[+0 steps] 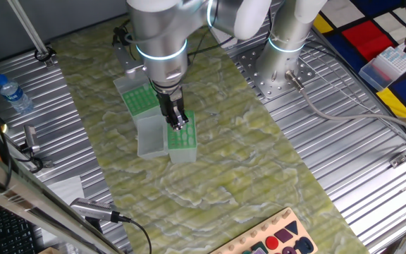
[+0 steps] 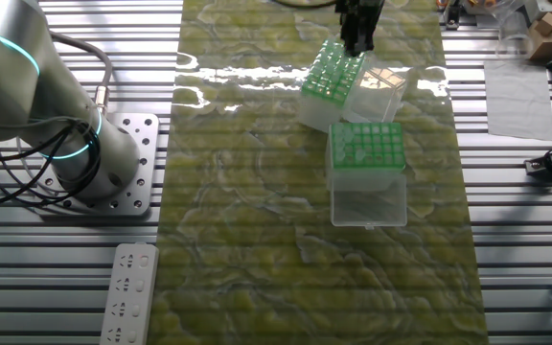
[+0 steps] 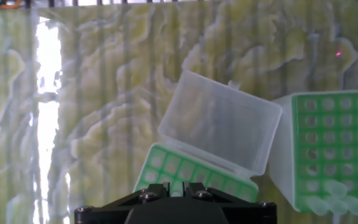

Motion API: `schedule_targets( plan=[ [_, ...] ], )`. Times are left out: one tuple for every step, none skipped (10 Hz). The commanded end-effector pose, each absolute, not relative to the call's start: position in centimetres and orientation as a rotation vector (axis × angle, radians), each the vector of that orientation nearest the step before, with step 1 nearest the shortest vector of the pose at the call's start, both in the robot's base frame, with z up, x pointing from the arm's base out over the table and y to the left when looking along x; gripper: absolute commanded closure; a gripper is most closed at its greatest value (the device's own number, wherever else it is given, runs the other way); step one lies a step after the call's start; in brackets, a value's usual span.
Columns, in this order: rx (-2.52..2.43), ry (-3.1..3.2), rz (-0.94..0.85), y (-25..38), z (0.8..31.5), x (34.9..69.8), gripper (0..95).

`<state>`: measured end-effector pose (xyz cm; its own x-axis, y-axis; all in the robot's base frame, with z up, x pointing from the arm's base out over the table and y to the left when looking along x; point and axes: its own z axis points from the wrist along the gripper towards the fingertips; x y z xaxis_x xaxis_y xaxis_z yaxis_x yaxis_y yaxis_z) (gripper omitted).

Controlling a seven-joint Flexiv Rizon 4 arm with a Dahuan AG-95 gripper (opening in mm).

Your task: Transfer all large pipette tips from one holder to another

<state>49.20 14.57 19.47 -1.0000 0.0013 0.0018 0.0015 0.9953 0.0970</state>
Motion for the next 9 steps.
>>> schedule_targets(
  plan=[
    [0.013, -3.120, -0.152, 14.7, 21.0, 49.5, 95.0],
    [0.016, -3.104, -0.152, 14.8, 22.4, 49.7, 95.0],
    [0.023, -3.091, -0.150, 14.8, 23.4, 49.9, 95.0],
    [0.030, -3.086, -0.153, 14.8, 24.1, 50.0, 95.0],
    [0.039, -3.076, -0.154, 14.7, 25.3, 50.0, 95.0],
    [0.050, -3.072, -0.152, 14.7, 26.1, 50.0, 95.0],
    [0.065, -3.068, -0.148, 14.8, 27.1, 50.1, 95.0],
    [0.114, -3.064, -0.111, 14.8, 27.9, 50.1, 95.0],
    [0.151, -3.059, -0.078, 14.7, 28.5, 50.2, 95.0]
  ],
)
